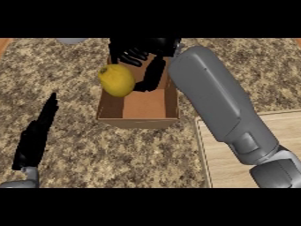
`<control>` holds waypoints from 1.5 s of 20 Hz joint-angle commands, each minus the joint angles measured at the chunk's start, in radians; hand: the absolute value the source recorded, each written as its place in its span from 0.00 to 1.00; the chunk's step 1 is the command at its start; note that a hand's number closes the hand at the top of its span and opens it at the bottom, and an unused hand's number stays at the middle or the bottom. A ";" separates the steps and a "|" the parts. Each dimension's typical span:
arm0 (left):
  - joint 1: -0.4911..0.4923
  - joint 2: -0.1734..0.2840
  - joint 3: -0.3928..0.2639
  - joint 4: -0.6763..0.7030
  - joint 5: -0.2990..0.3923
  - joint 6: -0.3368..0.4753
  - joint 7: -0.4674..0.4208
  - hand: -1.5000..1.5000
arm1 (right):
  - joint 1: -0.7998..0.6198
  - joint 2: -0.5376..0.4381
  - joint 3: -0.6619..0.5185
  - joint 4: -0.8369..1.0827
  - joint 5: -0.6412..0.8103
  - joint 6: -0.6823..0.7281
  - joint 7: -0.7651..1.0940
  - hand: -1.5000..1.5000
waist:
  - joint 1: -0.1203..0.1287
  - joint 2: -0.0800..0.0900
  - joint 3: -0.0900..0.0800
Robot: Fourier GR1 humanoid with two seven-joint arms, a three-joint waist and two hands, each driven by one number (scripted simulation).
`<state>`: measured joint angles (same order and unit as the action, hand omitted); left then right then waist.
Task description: Pick the lemon from the tray and place it in the cardboard box
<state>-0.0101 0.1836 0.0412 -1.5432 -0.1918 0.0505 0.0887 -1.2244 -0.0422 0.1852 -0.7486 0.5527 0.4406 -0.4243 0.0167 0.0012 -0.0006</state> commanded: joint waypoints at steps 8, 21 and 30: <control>0.001 0.022 0.011 -0.032 0.018 -0.050 0.011 0.50 | -0.003 0.042 0.231 0.163 -0.162 -0.162 0.100 0.00 | 0.035 0.007 0.000; 0.021 -0.018 -0.025 -0.019 -0.017 -0.027 -0.016 0.50 | -0.018 0.042 -0.048 0.274 -0.548 -0.210 0.078 0.00 | 0.037 0.015 0.000; -0.020 0.000 -0.004 -0.029 -0.006 -0.039 0.011 0.50 | -0.121 -0.148 -0.256 0.452 -0.668 -0.167 0.109 0.00 | 0.047 0.026 0.001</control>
<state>-0.0173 0.1765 0.0326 -1.5619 -0.2013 0.0188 0.0844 -1.3177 -0.1077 -0.0037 -0.3707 -0.0850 0.2785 -0.3143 0.0559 0.0204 -0.0004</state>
